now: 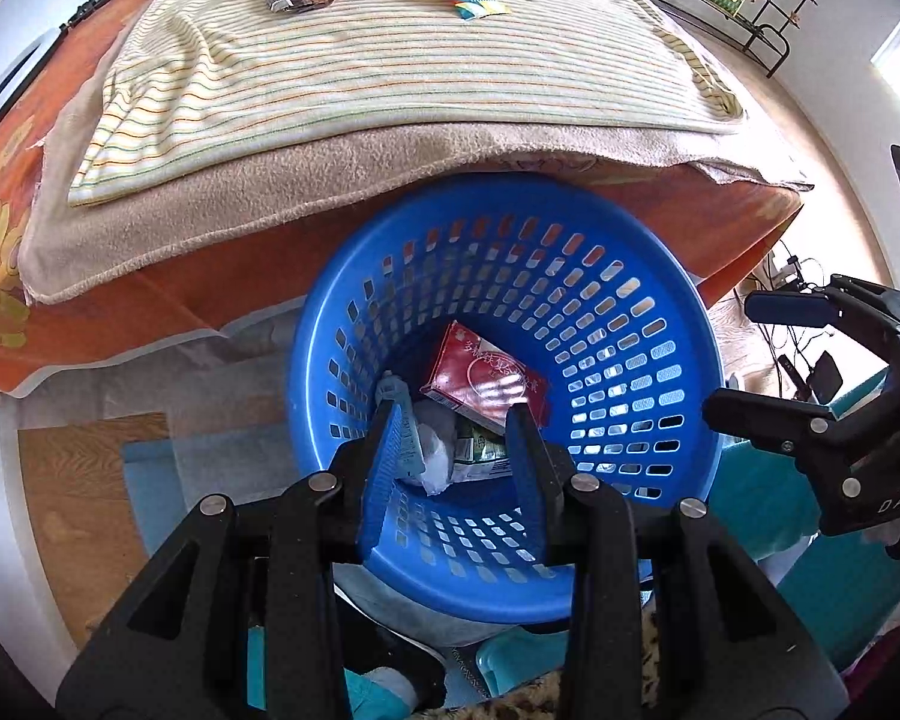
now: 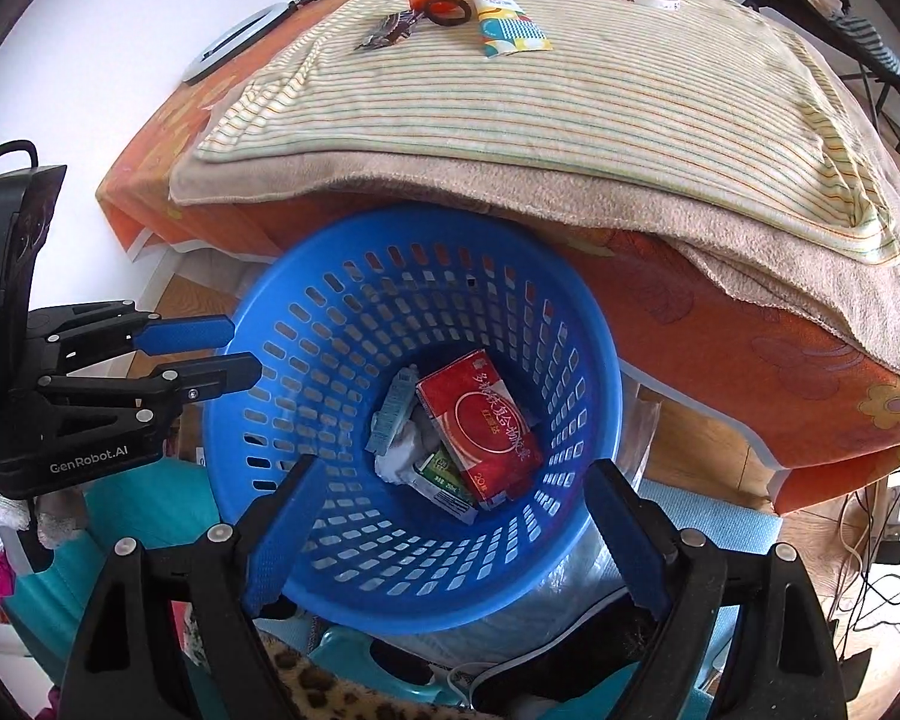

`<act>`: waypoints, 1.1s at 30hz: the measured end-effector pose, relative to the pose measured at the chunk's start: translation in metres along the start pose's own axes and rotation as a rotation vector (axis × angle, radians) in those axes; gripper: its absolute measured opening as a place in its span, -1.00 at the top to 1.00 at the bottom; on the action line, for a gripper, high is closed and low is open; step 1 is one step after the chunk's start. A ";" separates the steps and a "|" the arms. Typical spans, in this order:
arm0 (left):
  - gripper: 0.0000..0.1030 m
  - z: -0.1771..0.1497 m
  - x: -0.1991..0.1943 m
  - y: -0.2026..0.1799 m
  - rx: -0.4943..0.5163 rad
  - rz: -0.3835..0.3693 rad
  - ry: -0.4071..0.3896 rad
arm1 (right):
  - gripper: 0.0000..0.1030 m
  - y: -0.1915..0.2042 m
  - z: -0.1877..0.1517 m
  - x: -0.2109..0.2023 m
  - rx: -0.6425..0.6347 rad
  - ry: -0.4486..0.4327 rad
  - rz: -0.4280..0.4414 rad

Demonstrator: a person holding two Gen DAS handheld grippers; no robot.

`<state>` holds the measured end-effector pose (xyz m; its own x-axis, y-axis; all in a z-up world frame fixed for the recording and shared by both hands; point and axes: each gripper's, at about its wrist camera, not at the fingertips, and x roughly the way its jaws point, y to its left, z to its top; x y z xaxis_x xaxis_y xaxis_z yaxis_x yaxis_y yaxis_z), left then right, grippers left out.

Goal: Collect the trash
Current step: 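Open the right tool to drop the red box into the basket, then move both tools back over the striped cloth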

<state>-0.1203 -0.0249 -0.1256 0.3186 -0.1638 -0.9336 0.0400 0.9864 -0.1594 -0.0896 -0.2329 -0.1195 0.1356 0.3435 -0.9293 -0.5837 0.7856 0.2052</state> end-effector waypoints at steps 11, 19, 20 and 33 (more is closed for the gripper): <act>-0.01 0.021 -0.019 -0.005 -0.005 -0.014 -0.052 | -0.73 -0.003 0.014 -0.017 -0.001 -0.049 -0.018; -0.01 0.056 -0.040 0.000 0.004 0.000 -0.115 | -0.73 -0.006 0.043 -0.035 -0.024 -0.106 -0.047; -0.01 0.062 -0.042 0.002 0.004 0.003 -0.123 | -0.73 -0.007 0.047 -0.037 -0.024 -0.110 -0.043; -0.01 0.129 -0.058 0.038 -0.049 0.026 -0.205 | -0.73 -0.023 0.120 -0.064 -0.038 -0.266 -0.061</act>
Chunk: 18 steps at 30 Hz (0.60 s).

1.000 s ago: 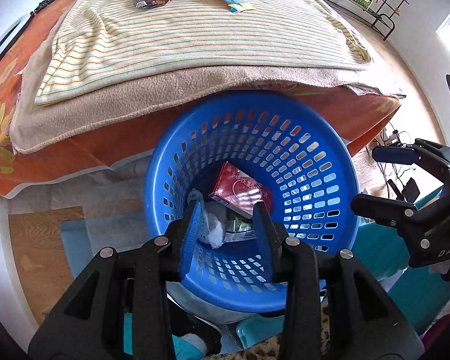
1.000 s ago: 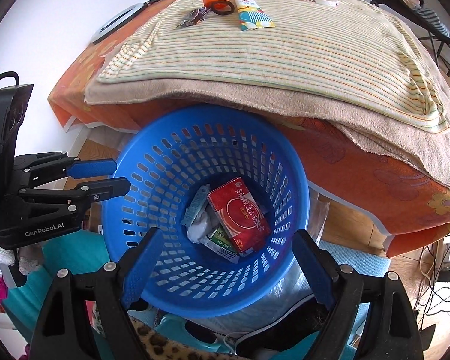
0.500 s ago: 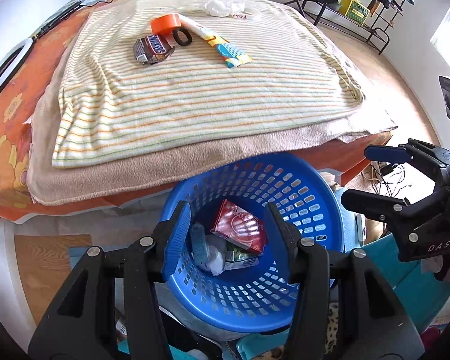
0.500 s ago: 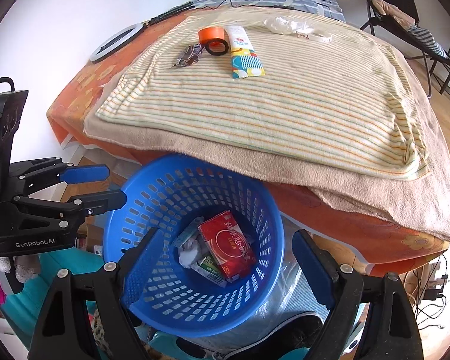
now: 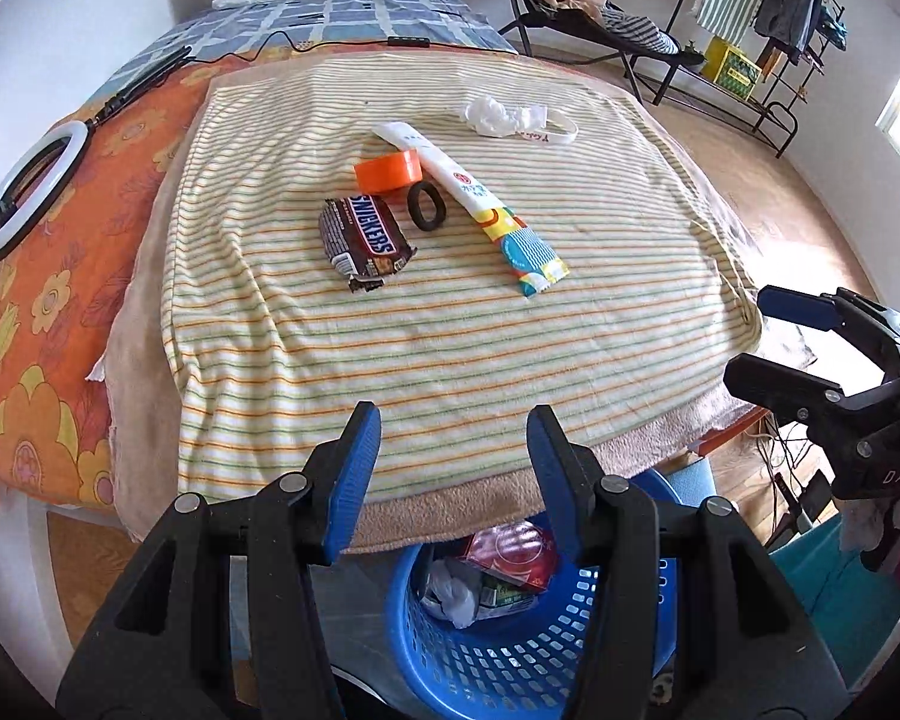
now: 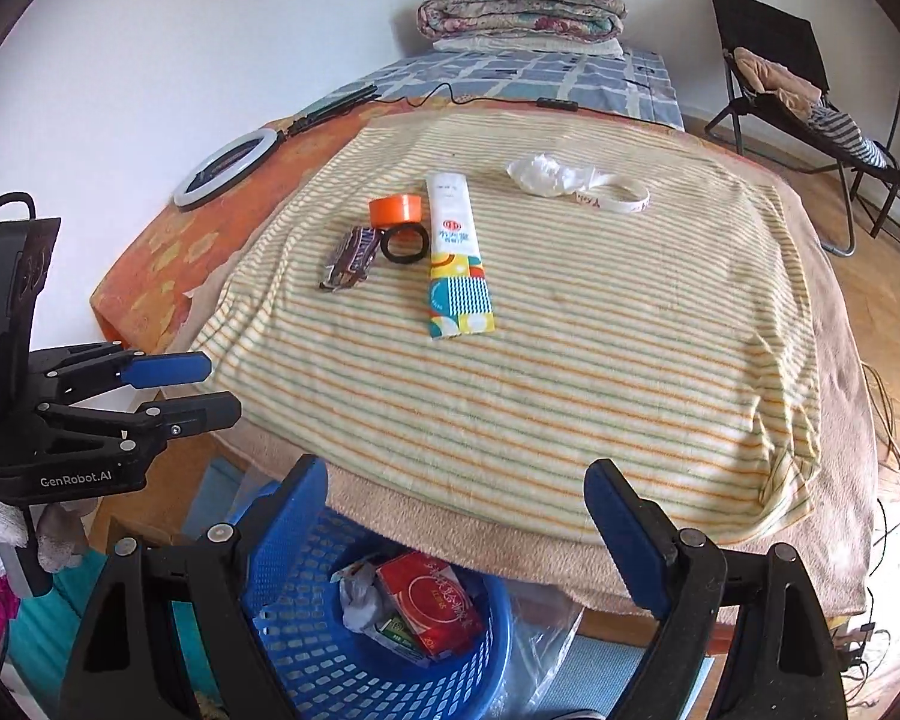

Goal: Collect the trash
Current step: 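Move both tools back over the striped cloth, then close the left tool on the Snickers bar while the right tool grasps the white tissue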

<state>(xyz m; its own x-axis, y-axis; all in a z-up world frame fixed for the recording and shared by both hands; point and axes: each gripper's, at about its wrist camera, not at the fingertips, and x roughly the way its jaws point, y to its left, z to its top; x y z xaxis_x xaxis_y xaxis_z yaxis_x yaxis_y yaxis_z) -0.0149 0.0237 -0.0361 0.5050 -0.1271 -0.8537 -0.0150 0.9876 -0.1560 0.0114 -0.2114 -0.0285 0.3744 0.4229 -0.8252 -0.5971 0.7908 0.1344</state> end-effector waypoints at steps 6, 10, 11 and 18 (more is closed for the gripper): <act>-0.01 0.031 0.010 0.013 -0.031 -0.003 -0.017 | -0.76 -0.010 0.028 0.014 0.009 -0.051 0.026; -0.01 0.051 0.019 0.021 -0.059 -0.014 -0.020 | -0.76 -0.018 0.039 0.028 0.021 -0.075 0.024; -0.01 0.055 0.022 0.024 -0.068 -0.018 -0.020 | -0.77 -0.019 0.041 0.032 0.023 -0.070 0.023; -0.01 0.086 0.042 0.030 -0.097 -0.040 -0.013 | -0.77 -0.031 0.062 0.052 0.036 -0.022 0.033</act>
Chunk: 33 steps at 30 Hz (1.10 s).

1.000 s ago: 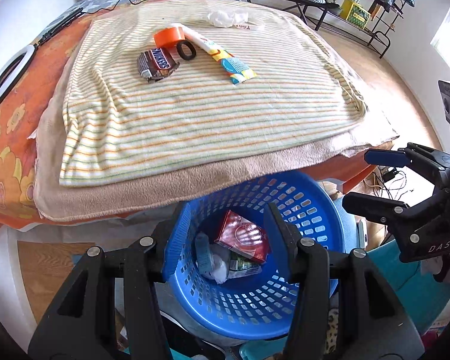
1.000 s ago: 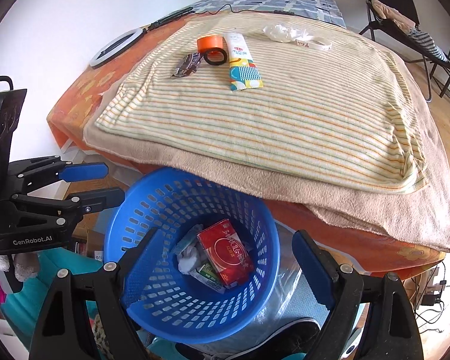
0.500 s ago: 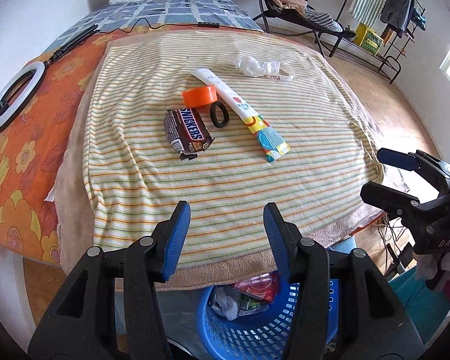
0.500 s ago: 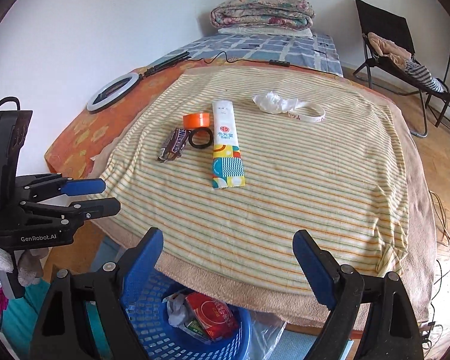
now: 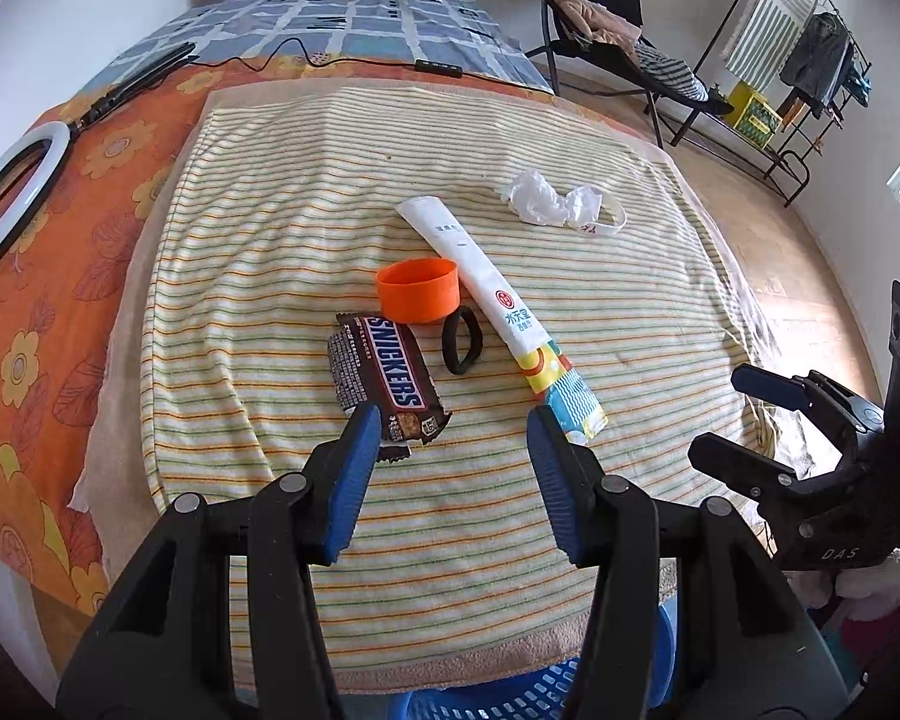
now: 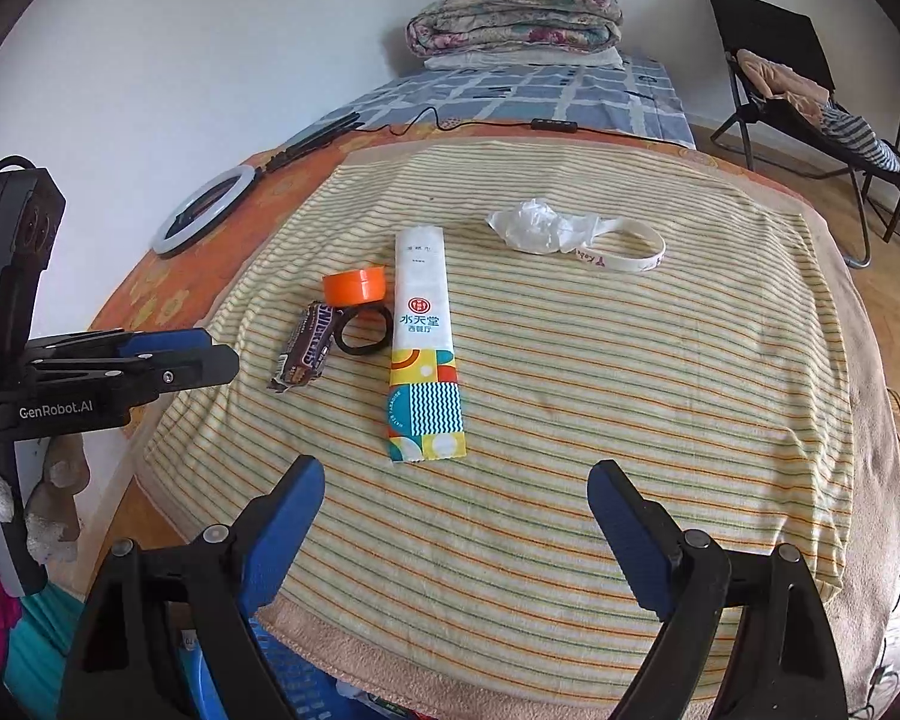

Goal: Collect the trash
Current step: 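Close the left tool on the Snickers bar while the right tool grasps the white tissue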

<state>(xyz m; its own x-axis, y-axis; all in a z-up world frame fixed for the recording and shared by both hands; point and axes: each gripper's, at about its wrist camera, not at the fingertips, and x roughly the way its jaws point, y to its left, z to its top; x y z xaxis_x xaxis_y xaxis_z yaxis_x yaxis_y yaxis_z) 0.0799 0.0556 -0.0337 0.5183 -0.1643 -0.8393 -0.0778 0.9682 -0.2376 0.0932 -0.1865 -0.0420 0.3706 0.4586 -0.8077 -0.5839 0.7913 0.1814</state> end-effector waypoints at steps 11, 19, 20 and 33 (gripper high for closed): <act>-0.01 0.035 0.035 0.014 -0.091 -0.047 0.027 | -0.76 -0.049 0.054 0.017 0.134 -0.055 0.012; -0.01 0.049 0.064 0.027 -0.142 -0.066 0.064 | -0.76 -0.055 0.103 0.040 0.097 -0.080 -0.002; -0.01 0.050 0.068 0.030 -0.154 -0.075 0.071 | -0.76 -0.053 0.108 0.044 0.084 -0.078 -0.004; 0.01 0.053 0.087 0.036 -0.139 -0.054 0.091 | -0.54 -0.034 0.144 0.122 -0.038 0.041 -0.062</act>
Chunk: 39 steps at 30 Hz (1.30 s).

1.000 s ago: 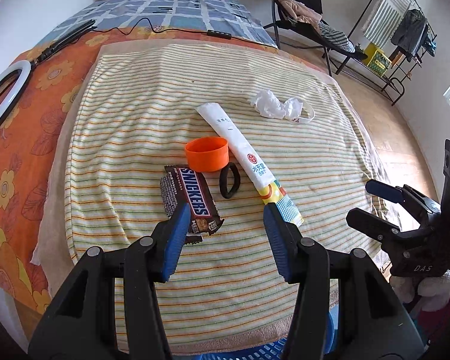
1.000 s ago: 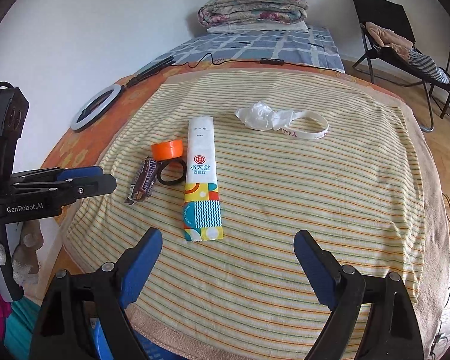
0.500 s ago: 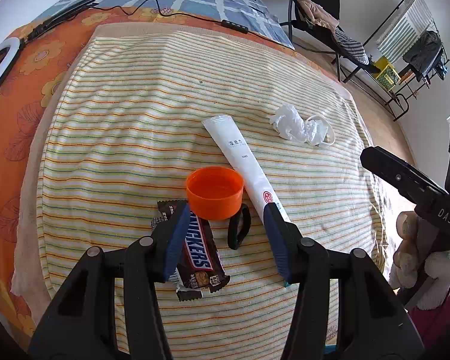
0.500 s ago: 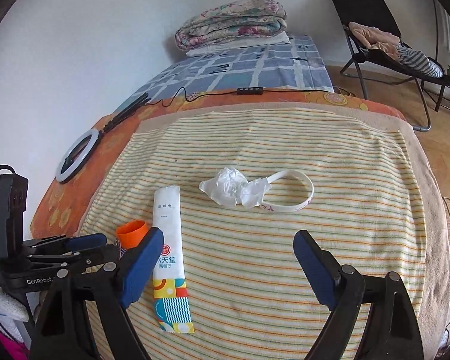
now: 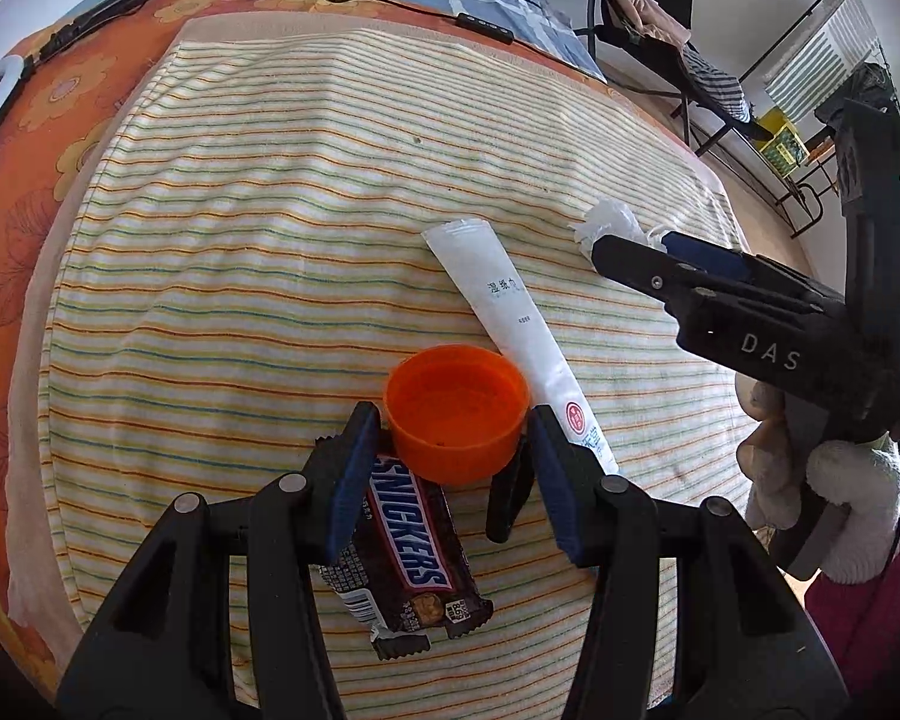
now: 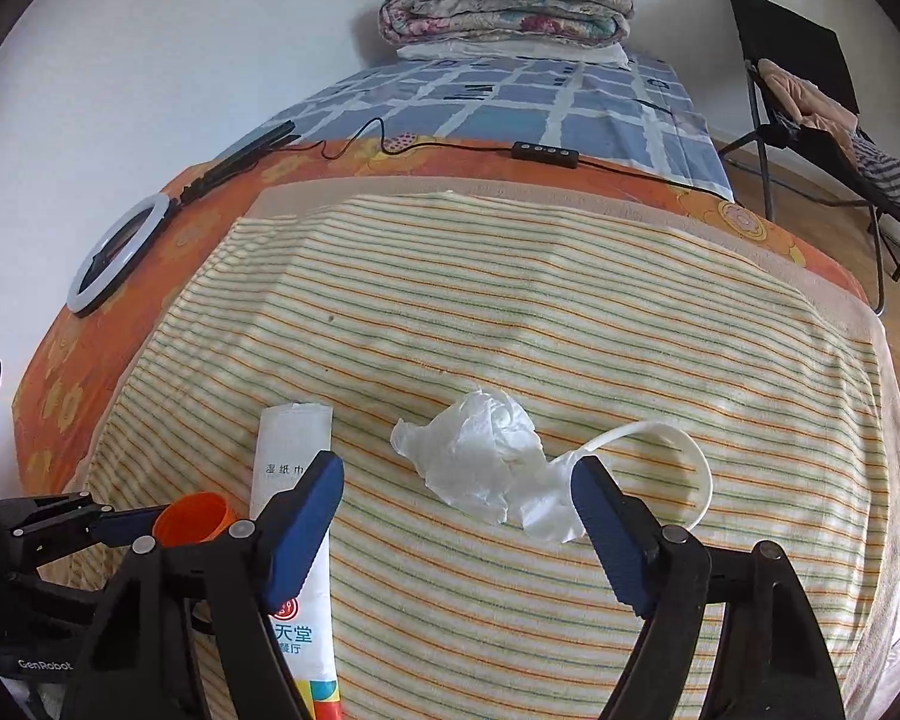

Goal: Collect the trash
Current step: 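Close the left tool on the Snickers bar while the right tool grasps the white tissue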

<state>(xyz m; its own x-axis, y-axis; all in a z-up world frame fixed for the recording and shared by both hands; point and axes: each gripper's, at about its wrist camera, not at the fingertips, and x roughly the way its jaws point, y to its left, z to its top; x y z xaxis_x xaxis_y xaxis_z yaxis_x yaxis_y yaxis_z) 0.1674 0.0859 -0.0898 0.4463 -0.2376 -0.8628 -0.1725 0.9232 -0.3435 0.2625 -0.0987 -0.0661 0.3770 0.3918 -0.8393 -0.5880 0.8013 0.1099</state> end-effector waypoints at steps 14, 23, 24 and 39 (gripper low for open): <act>0.08 -0.001 -0.020 -0.002 0.035 0.027 -0.069 | 0.51 -0.016 0.003 0.010 0.017 0.020 -0.013; 0.08 -0.007 -0.034 -0.006 0.048 0.030 -0.093 | 0.60 -0.028 0.007 -0.016 0.103 -0.041 0.113; 0.08 -0.007 -0.034 -0.007 0.052 0.033 -0.095 | 0.53 -0.026 0.007 -0.016 0.084 -0.040 0.101; 0.08 -0.008 -0.048 -0.008 0.083 0.073 -0.131 | 0.49 -0.016 0.005 0.017 0.032 0.000 0.011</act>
<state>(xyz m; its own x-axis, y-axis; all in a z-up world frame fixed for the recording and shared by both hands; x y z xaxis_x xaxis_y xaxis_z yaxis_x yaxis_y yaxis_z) 0.1407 0.0874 -0.0486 0.5470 -0.1321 -0.8267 -0.1384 0.9596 -0.2449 0.2818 -0.1024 -0.0793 0.3706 0.4004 -0.8380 -0.5692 0.8109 0.1357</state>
